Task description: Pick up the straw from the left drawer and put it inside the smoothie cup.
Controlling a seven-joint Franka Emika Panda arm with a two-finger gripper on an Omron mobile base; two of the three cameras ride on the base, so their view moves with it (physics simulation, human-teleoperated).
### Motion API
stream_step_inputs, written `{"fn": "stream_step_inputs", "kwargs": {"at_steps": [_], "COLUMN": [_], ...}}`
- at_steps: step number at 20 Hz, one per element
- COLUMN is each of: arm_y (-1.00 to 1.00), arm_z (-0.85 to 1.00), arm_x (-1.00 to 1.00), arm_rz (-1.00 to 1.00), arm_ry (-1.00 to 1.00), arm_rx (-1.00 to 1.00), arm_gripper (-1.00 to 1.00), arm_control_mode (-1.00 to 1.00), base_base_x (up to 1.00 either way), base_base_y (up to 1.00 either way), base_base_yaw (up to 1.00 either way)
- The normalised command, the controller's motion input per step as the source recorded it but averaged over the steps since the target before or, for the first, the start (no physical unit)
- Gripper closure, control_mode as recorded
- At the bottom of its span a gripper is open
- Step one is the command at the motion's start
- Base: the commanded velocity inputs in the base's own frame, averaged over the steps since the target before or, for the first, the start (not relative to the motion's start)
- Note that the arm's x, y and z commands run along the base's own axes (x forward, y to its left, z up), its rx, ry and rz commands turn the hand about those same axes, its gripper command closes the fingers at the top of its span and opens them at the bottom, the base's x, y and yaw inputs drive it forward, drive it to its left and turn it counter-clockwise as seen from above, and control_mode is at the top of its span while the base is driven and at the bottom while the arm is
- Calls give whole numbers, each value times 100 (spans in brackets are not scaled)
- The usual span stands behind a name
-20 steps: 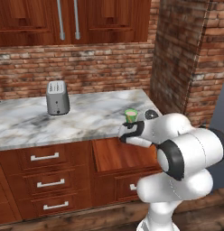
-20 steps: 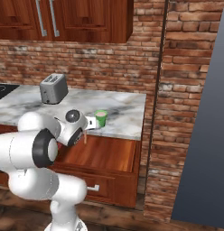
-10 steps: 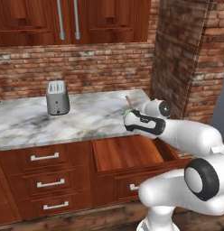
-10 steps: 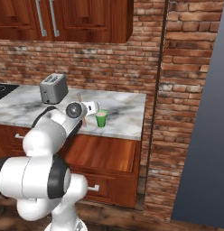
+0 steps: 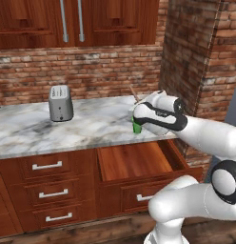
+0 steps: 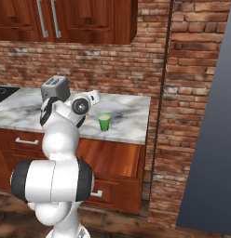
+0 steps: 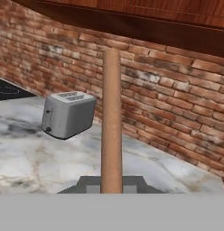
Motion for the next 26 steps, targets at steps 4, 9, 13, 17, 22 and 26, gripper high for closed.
{"fn": "stream_step_inputs", "kwargs": {"at_steps": [4, 9, 13, 17, 22, 26], "arm_y": [5, 4, 0, 0, 0, 3], "arm_z": [-1, -3, 0, 0, 12, 49], "arm_x": [31, 33, 22, 19, 17, 1], "arm_rz": [0, 0, 0, 0, 0, 0], "arm_ry": [-2, 0, 0, 0, 0, 0], "arm_rx": [1, 6, 11, 13, 10, 4], "arm_gripper": [100, 100, 100, 100, 100, 100], "arm_control_mode": [-100, -100, -100, -100, -100, -100], "base_base_x": [0, 0, 0, 0, 0, 0], "base_base_y": [0, 0, 0, 0, 0, 0], "base_base_yaw": [0, 0, 0, 0, 0, 0]}}
